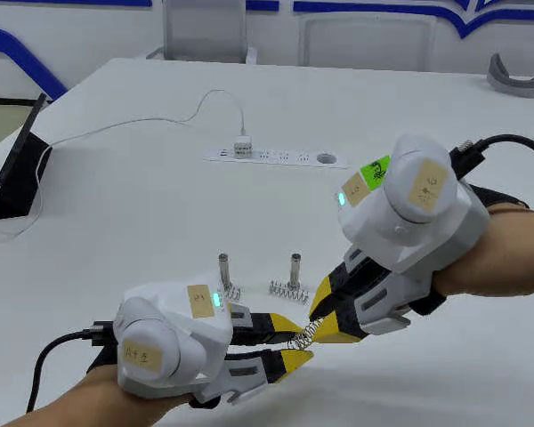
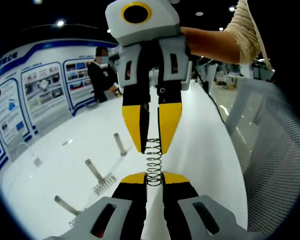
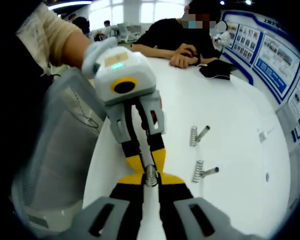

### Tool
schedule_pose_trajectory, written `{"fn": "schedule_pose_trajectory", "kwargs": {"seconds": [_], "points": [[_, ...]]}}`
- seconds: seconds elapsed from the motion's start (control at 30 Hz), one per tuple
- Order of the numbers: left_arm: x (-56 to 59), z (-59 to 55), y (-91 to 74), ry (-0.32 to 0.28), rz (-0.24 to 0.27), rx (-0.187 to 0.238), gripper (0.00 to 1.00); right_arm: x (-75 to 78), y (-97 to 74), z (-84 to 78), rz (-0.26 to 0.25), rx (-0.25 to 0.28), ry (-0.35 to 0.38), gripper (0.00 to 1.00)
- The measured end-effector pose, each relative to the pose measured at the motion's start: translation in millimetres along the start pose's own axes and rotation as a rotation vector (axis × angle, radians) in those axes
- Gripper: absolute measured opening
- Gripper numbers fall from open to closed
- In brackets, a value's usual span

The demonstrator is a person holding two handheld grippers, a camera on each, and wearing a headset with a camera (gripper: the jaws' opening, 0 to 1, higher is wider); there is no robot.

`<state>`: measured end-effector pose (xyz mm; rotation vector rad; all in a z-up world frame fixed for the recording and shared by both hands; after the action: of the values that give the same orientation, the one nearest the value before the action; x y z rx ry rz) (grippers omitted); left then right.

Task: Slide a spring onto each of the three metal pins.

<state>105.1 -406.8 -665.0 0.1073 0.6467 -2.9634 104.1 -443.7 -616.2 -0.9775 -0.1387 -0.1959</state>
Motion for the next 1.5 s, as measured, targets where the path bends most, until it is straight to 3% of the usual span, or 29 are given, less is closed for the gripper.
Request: {"fn": "schedule_pose_trajectory", "kwargs": {"seconds": [0.5, 1.5], "points": [[-2.8, 1.7, -1.6, -0.027, 0.008, 0.025, 0.10, 1.4, 1.9, 11.0, -0.007, 0.022, -0.003, 0.12], [-8.4, 8.1, -2.4, -0.042, 0.020, 0.063, 0.10, 4.3, 12.0, 2.5, -0.006, -0.013, 0.024, 0.14]]}}
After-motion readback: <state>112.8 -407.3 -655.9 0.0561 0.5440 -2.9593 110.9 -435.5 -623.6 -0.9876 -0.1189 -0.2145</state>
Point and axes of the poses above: the centre of the closed fingertips' face, and the gripper's own axes: y roughly forward along the fingers, x roughly to its right, z roughly out of its top, the point moved 4 cm from there along -y, roughly backward along the fingers, and after that the axes turned 10 degrees about -z, right-handed, at the moved point
